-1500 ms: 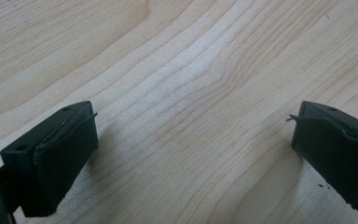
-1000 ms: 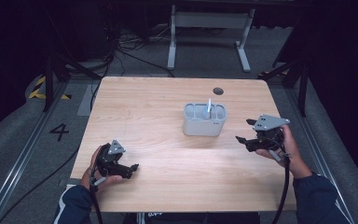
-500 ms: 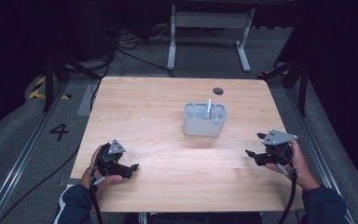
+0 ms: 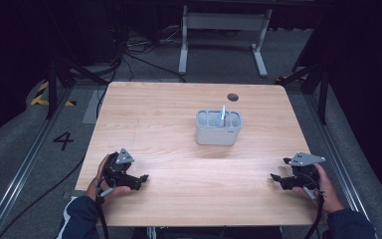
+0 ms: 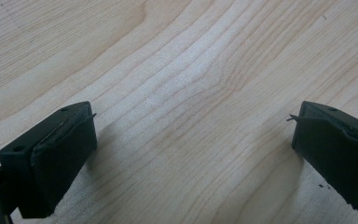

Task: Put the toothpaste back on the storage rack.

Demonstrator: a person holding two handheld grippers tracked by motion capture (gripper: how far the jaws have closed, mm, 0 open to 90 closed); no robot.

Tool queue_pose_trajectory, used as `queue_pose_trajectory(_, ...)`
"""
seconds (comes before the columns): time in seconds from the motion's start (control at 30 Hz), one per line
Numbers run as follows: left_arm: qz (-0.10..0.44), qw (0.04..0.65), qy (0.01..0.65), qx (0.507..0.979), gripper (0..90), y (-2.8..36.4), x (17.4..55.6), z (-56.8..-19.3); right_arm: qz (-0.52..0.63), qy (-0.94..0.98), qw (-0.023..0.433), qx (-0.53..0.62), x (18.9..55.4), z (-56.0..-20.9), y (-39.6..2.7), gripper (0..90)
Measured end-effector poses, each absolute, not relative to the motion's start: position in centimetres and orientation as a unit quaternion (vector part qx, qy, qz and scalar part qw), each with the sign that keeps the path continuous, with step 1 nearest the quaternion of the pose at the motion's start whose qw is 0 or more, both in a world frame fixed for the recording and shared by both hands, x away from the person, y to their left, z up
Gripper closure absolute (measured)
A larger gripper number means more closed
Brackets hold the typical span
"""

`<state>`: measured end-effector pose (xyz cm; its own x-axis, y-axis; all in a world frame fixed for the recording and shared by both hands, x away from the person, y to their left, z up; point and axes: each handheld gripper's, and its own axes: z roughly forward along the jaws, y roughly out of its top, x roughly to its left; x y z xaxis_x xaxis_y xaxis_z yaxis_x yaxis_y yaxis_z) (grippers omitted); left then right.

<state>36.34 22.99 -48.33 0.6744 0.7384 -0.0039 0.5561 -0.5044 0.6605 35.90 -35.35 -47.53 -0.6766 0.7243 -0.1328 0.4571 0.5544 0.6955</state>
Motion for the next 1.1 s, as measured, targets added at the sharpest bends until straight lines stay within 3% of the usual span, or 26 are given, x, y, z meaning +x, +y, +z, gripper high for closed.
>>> queue_pose_trajectory(0.23,0.140,0.323,0.382,0.855,0.4,22.9,36.3,-48.3,0.368,0.827,0.169,0.390,35.4,-48.6,-37.1,18.1)
queue_pose_trajectory(1.1,0.139,0.326,0.386,0.852,0.3,22.8,36.4,-48.4,0.367,0.828,0.169,0.389,35.4,-48.7,-37.1,17.3)
